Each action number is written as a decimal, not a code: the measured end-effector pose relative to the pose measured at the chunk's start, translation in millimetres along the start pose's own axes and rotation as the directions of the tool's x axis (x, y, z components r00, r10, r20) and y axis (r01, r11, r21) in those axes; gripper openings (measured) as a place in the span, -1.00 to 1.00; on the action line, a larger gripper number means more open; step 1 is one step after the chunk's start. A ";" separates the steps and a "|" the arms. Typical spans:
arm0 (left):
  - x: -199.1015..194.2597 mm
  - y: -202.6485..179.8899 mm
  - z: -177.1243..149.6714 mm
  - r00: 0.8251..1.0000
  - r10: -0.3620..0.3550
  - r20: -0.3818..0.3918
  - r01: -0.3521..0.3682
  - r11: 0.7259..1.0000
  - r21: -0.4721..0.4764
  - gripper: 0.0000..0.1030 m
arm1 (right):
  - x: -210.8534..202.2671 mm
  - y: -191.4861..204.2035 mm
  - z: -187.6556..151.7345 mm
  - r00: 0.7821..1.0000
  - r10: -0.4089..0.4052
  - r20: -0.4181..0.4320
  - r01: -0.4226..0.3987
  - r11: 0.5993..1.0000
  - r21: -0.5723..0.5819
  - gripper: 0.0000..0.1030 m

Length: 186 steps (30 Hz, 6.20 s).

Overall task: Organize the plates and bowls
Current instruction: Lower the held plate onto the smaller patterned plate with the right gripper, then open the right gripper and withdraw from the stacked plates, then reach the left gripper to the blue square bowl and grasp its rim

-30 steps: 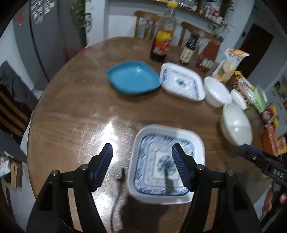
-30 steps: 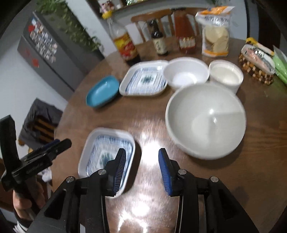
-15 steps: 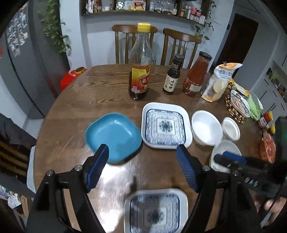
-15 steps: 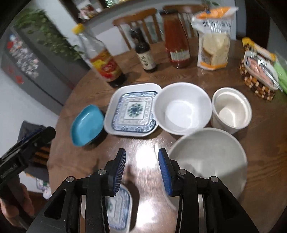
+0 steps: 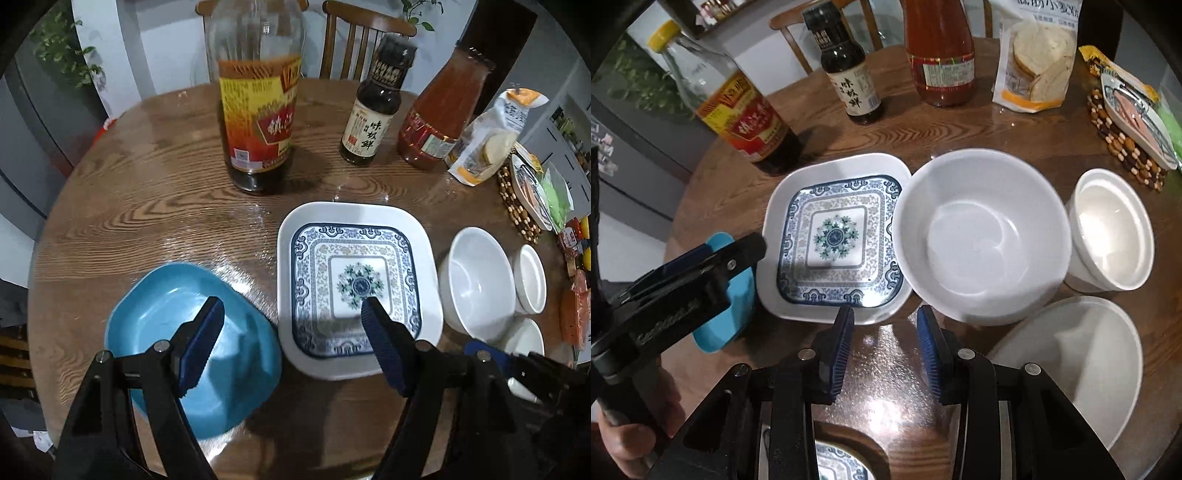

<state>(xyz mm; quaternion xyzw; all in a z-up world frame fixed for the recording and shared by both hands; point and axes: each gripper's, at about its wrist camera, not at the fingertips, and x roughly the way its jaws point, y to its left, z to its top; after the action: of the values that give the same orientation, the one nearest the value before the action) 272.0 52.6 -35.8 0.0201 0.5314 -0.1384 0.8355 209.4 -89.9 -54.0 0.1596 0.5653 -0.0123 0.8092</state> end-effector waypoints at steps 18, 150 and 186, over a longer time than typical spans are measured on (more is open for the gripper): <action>71.2 -6.2 28.6 0.990 -0.026 -0.135 0.034 0.998 0.057 -0.52 | 29.0 12.8 14.7 0.993 -0.120 -0.013 0.120 0.993 -0.019 -0.42; -95.3 28.3 -177.8 0.973 0.200 0.112 -0.171 0.959 -0.224 0.75 | -96.7 -15.6 -135.8 0.970 0.170 0.174 -0.109 0.943 -0.316 0.14; 1.0 111.1 -82.6 0.988 0.157 -0.001 -0.152 0.951 -0.268 -0.55 | -55.4 33.2 -77.2 0.981 0.121 0.153 -0.065 0.942 -0.330 0.14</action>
<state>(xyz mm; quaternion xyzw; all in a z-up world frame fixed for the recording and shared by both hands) 227.6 174.0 -85.1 -0.0527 0.5336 -0.0001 0.8441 125.7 -46.3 -19.0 0.0499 0.4797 0.1052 0.8697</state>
